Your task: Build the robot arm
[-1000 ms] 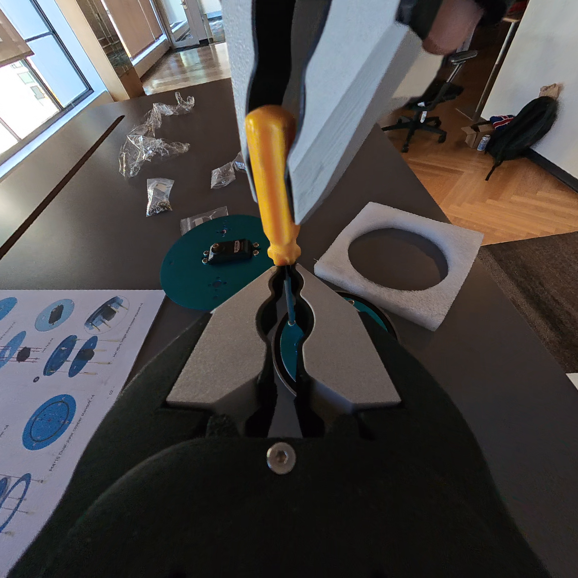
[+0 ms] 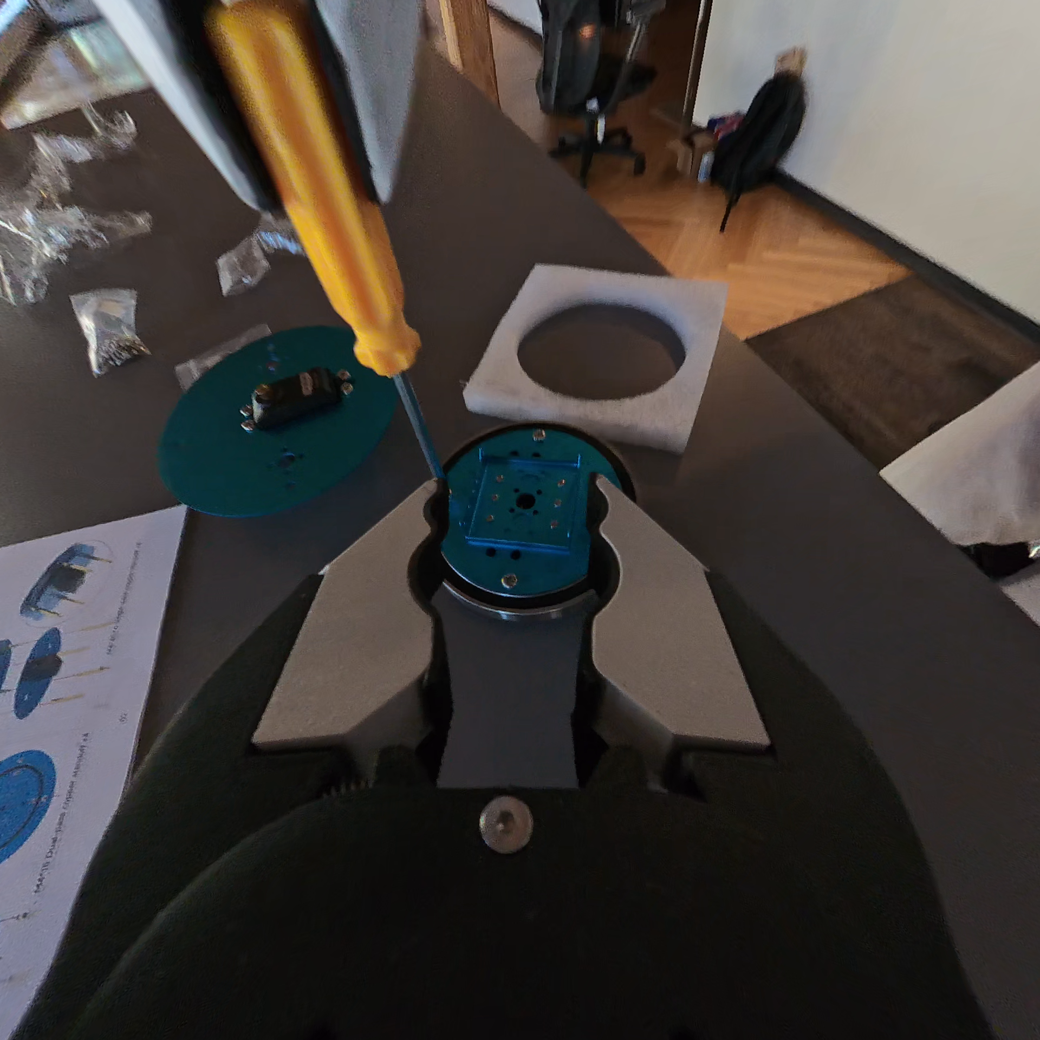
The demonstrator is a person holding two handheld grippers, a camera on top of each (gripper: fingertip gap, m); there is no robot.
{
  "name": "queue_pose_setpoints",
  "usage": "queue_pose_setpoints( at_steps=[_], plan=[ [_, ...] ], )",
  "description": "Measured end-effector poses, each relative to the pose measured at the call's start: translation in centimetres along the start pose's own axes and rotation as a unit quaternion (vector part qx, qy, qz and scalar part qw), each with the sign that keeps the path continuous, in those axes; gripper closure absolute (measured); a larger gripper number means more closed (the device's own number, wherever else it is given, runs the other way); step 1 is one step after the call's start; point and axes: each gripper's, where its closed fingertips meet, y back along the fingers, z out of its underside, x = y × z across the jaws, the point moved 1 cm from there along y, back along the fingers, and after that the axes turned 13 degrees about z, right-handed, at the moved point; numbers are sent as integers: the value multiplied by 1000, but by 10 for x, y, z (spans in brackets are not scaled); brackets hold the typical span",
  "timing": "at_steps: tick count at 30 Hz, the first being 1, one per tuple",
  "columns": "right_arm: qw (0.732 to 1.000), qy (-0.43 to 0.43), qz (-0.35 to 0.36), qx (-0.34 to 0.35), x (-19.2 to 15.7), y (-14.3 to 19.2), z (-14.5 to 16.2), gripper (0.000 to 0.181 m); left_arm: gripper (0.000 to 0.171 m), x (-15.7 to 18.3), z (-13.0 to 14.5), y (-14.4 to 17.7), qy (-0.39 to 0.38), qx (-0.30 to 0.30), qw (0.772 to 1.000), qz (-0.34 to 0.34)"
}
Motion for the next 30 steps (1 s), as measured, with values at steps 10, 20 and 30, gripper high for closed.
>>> queue_pose_setpoints(
  at_steps=[10, 20, 30],
  plan=[
    [1000, -26, 5, 4, 1, 0, 0, 164, 125, -4, 20, -17, 31, -53, 998, -5],
    [986, -152, 63, 16, -3, 2, 4, 164, 125, -3, 17, -22, 60, -44, 996, -55],
    [974, -204, 99, 10, -4, 2, 4, 164, 125, -4, 17, -23, 65, -50, 994, -66]
  ],
)
